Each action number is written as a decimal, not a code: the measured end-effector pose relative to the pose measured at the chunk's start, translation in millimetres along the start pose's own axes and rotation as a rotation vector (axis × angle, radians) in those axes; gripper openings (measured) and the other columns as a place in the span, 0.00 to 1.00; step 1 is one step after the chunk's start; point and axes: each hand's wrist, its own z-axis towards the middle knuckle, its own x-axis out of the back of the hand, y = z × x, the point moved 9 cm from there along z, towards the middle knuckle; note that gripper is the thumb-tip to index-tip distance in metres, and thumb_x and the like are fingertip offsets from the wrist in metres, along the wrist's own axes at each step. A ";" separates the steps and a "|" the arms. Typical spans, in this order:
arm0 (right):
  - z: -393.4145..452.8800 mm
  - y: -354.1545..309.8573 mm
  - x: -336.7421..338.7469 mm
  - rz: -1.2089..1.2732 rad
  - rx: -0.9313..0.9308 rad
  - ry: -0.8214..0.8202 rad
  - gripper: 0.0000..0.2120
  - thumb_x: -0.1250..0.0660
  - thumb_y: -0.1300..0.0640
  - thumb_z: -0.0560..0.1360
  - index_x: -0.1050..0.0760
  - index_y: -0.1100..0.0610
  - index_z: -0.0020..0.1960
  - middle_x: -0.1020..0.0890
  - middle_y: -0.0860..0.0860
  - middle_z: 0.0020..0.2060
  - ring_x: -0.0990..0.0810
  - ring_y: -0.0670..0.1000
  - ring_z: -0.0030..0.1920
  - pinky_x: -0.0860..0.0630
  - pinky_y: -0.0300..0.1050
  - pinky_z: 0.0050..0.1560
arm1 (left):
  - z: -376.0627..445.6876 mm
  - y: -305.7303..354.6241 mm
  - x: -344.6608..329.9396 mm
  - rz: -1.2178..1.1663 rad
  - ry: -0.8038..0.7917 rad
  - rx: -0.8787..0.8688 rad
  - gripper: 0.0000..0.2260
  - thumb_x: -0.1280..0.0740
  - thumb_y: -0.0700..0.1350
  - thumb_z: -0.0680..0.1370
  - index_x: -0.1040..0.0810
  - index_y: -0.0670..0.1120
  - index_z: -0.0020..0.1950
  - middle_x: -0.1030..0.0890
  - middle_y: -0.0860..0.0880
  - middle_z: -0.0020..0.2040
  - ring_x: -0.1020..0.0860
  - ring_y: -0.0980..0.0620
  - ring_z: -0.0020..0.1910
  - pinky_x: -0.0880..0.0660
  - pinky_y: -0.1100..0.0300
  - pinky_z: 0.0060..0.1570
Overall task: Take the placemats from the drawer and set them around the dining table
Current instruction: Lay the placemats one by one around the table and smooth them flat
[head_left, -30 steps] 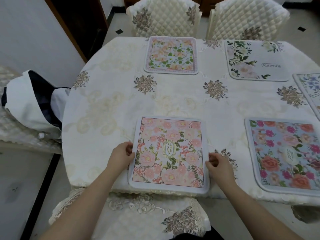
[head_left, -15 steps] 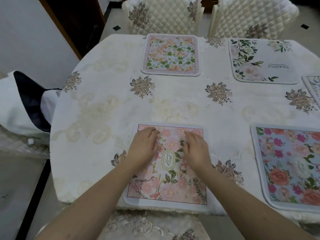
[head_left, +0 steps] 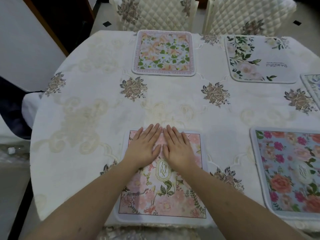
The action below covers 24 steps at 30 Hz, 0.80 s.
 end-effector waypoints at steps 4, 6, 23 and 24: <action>-8.8 34.3 7.4 -0.034 -0.088 0.006 0.27 0.52 0.48 0.82 0.46 0.55 0.80 0.42 0.49 0.78 0.47 0.48 0.78 0.53 0.51 0.77 | -8.6 -10.7 1.0 0.018 -0.010 0.007 0.30 0.53 0.59 0.82 0.51 0.46 0.81 0.51 0.50 0.80 0.52 0.54 0.79 0.53 0.50 0.76; -15.0 54.2 9.7 -0.057 -0.122 -0.010 0.28 0.54 0.47 0.82 0.50 0.55 0.80 0.46 0.49 0.79 0.51 0.47 0.79 0.57 0.48 0.77 | -14.9 -21.3 1.4 0.028 -0.020 0.017 0.30 0.55 0.60 0.83 0.54 0.46 0.81 0.54 0.50 0.81 0.56 0.54 0.79 0.55 0.51 0.77; -21.5 69.1 34.5 -0.026 -0.310 -0.014 0.29 0.62 0.50 0.82 0.47 0.59 0.79 0.45 0.54 0.79 0.51 0.51 0.79 0.59 0.47 0.77 | -35.7 -50.5 21.1 0.111 -0.140 0.129 0.29 0.57 0.57 0.83 0.54 0.44 0.81 0.52 0.47 0.81 0.51 0.50 0.79 0.58 0.51 0.76; -22.7 55.4 32.7 0.041 -0.353 0.004 0.27 0.61 0.51 0.83 0.46 0.60 0.79 0.45 0.54 0.79 0.50 0.52 0.79 0.58 0.47 0.78 | -37.5 -35.9 26.6 0.051 -0.096 0.177 0.27 0.55 0.53 0.84 0.50 0.42 0.80 0.48 0.44 0.81 0.48 0.48 0.79 0.56 0.50 0.76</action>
